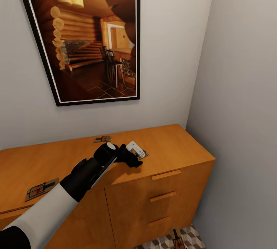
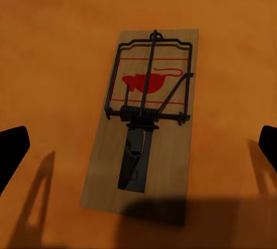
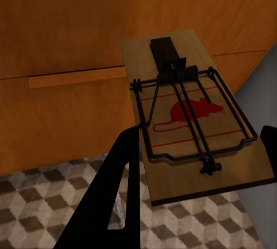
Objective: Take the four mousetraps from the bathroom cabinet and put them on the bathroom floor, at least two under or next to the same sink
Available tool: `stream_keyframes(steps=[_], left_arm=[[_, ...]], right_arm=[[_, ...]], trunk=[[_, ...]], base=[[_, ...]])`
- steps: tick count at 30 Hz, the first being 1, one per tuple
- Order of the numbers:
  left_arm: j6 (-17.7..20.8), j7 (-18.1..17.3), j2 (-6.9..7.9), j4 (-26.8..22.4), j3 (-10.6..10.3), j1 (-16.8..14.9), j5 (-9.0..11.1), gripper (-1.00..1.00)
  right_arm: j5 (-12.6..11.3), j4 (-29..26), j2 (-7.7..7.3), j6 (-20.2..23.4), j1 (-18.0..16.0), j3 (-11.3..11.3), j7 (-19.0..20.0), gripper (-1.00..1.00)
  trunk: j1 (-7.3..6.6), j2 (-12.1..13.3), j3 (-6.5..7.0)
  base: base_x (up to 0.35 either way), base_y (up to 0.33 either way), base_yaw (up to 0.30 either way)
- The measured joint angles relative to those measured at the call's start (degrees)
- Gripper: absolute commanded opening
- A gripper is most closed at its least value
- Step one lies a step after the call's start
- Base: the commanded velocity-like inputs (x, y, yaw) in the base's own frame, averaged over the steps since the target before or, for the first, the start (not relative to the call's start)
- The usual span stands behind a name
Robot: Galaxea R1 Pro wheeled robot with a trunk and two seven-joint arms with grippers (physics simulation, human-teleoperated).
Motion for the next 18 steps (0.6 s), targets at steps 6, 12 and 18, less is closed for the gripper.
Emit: stream_keyframes(steps=[6, 12, 18], left_arm=[[-0.07, 0.0, 0.0, 0.49, 0.0, 0.0, -0.01, 1.0], [-0.19, 0.01, -0.02, 1.62, 0.01, -0.01, 0.07, 1.0], [-0.21, 0.05, -0.1, 1.76, 0.02, -0.04, 0.17, 1.0]], right_arm=[[0.0, 0.0, 0.0, 0.0, 0.02, 0.0, 0.0, -1.0], [0.0, 0.0, 0.0, 0.0, 0.02, 0.0, 0.0, -1.0], [0.0, 0.0, 0.0, 0.0, 0.03, 0.0, 0.0, -1.0]], trunk=[[0.0, 0.0, 0.0], [0.0, 0.0, 0.0], [-0.01, -0.01, 0.01]], base=[[0.0, 0.0, 0.0], [0.0, 0.0, 0.0], [0.0, 0.0, 0.0]])
